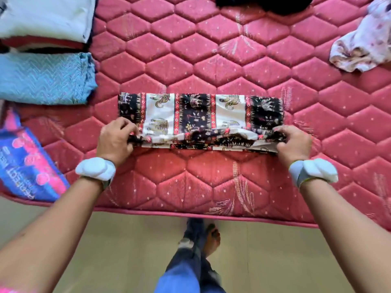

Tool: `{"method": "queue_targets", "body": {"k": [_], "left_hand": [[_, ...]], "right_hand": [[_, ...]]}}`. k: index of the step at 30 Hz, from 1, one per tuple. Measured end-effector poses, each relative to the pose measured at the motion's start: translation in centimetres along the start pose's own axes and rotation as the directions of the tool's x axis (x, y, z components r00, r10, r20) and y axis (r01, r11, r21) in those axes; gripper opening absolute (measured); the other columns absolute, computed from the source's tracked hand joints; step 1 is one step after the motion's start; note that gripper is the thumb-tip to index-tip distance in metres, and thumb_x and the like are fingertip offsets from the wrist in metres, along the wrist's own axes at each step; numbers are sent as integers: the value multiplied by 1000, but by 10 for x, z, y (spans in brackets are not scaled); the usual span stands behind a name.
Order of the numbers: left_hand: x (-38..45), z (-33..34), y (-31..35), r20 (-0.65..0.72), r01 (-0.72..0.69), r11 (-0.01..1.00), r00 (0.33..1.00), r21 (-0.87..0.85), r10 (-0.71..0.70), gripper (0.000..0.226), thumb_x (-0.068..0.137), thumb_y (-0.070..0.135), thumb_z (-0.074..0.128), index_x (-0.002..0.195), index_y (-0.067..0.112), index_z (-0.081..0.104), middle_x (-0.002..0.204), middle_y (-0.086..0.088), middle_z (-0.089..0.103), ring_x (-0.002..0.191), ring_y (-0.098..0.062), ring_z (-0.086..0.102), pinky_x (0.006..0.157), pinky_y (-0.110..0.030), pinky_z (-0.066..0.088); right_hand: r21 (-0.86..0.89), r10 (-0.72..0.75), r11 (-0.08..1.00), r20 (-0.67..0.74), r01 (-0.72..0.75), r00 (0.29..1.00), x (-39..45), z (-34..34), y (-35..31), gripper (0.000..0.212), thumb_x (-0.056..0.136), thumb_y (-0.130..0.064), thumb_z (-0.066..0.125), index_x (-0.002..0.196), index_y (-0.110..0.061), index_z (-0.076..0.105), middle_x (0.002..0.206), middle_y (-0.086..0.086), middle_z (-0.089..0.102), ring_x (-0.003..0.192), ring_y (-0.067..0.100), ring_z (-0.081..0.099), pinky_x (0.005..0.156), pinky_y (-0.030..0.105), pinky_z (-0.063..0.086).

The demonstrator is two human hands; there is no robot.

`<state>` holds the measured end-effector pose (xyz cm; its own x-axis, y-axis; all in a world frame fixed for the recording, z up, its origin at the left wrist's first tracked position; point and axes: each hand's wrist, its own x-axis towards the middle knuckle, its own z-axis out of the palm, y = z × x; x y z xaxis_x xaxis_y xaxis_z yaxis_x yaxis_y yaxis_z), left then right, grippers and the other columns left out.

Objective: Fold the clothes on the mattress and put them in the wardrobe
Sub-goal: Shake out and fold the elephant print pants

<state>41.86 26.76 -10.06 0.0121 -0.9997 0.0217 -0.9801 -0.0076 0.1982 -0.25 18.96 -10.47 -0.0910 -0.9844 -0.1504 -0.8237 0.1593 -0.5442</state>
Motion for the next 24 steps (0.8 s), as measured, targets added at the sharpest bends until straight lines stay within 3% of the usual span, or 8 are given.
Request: {"method": "queue_targets", "body": {"k": [2, 5, 9, 12, 16, 19, 22, 24], "left_hand": [[-11, 2, -1, 76, -29, 999, 997, 31, 27, 28, 56, 11, 55, 81, 21, 63, 94, -7, 58, 92, -35, 57, 80, -49, 42], [-24, 3, 4, 152, 32, 998, 987, 60, -41, 18, 64, 35, 50, 70, 28, 65, 98, 1, 55, 106, -30, 46, 90, -45, 25], [0, -5, 21, -46, 172, 983, 984, 57, -170, 39, 82, 49, 39, 72, 21, 64, 83, -2, 60, 89, -27, 50, 83, -43, 26], [39, -9, 25, -101, 213, 976, 973, 36, -209, 32, 83, 38, 58, 108, 18, 61, 119, -11, 53, 112, -31, 43, 93, -48, 29], [92, -16, 5, 319, 166, 975, 925, 150, -207, 83, 63, 59, 73, 135, 31, 42, 145, -4, 35, 132, -31, 27, 106, -52, 22], [115, -29, -2, 549, 78, 944, 797, 320, -252, 97, 53, 58, 83, 136, 30, 41, 138, -5, 46, 128, -32, 37, 103, -51, 24], [123, -38, -2, 579, 91, 954, 776, 287, -249, 70, 46, 45, 91, 104, 19, 62, 108, -8, 65, 100, -29, 58, 83, -39, 38], [125, -43, -5, 584, 126, 976, 784, 179, -208, 50, 47, 35, 92, 83, 10, 67, 80, -8, 65, 75, -26, 60, 66, -31, 43]], "right_hand": [[-161, -65, 984, 37, 71, 997, -7, 1, 13, 36, 63, -6, 48, 87, -10, 73, 100, 11, 67, 102, 37, 56, 88, 41, 39], [-265, -47, 964, -89, 22, 995, -18, -4, 13, 14, 69, -4, 66, 72, -17, 71, 95, 3, 64, 101, 33, 43, 84, 39, 26], [-295, -198, 946, -196, 135, 960, -4, -5, -12, 12, 70, -10, 59, 71, -18, 69, 89, 3, 63, 95, 32, 44, 82, 42, 31], [-309, -198, 935, -49, 174, 979, 27, 4, -38, 34, 71, -1, 56, 97, -19, 68, 108, 8, 59, 107, 35, 46, 86, 40, 33], [-419, -67, 893, 244, 167, 968, 68, 16, -60, 72, 74, -5, 58, 140, -23, 36, 140, 7, 40, 134, 30, 29, 108, 46, 23], [-565, 50, 810, 338, 160, 940, 83, 15, -70, 83, 72, -7, 64, 143, -25, 24, 138, 14, 39, 134, 38, 26, 111, 51, 19], [-644, 158, 754, 372, 132, 915, 91, 4, -78, 52, 76, -15, 64, 126, -21, 48, 123, 22, 50, 125, 44, 37, 109, 55, 20], [-690, 26, 686, 339, 230, 940, 96, -5, -84, 26, 76, -18, 62, 102, -20, 67, 92, 15, 64, 107, 37, 55, 108, 57, 19]]}}
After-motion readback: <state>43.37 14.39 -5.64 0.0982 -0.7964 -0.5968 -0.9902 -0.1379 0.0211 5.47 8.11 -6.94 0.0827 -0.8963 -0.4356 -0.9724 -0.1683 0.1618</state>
